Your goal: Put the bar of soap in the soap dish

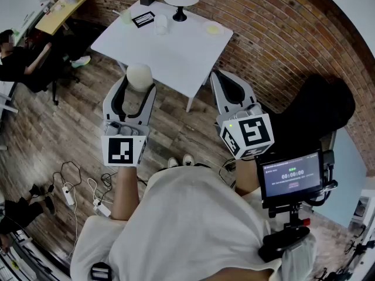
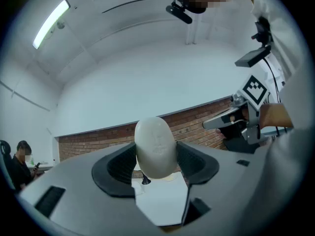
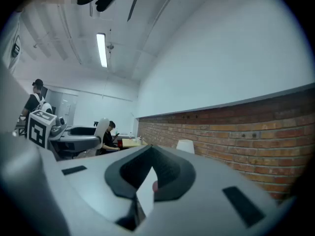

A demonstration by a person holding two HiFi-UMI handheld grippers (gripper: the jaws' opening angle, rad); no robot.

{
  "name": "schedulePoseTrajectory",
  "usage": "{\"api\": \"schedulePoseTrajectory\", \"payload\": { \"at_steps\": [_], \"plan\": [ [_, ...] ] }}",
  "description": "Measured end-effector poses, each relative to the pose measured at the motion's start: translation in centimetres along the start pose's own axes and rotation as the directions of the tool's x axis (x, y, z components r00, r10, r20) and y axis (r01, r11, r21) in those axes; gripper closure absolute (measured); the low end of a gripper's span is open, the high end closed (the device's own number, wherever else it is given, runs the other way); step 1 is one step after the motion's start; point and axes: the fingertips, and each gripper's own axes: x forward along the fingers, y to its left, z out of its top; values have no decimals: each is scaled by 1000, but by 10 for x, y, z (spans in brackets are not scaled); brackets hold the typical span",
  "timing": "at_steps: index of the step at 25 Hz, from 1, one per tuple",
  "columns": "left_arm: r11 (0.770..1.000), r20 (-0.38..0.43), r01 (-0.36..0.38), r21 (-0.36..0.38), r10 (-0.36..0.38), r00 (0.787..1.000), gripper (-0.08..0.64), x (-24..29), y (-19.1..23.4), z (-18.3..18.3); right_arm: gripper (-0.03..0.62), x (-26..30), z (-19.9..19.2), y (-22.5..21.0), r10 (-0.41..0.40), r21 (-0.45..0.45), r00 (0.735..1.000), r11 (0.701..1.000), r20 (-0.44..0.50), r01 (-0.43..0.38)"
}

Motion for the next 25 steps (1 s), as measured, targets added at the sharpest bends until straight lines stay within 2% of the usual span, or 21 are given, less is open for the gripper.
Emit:
{"api": "schedulePoseTrajectory", "payload": {
  "at_steps": [4,17,22,25],
  "plan": [
    [1000,1,8,4,-8,1000,298,3,0,3,588,0,5,-1,7,33,1000,999,23,-7],
    [999,-7,37,-12,-37,999,298,8,12,-14,588,11,-1,9,-13,38,1000,999,21,12],
    [999,7,34,-17,-34,999,298,15,6,-6,588,9,4,1,24,76,999,997,42,-27],
    [999,0,30,-22,-30,1000,298,27,15,-18,588,27,0,-2,30,72,998,997,50,-33]
  ]
}}
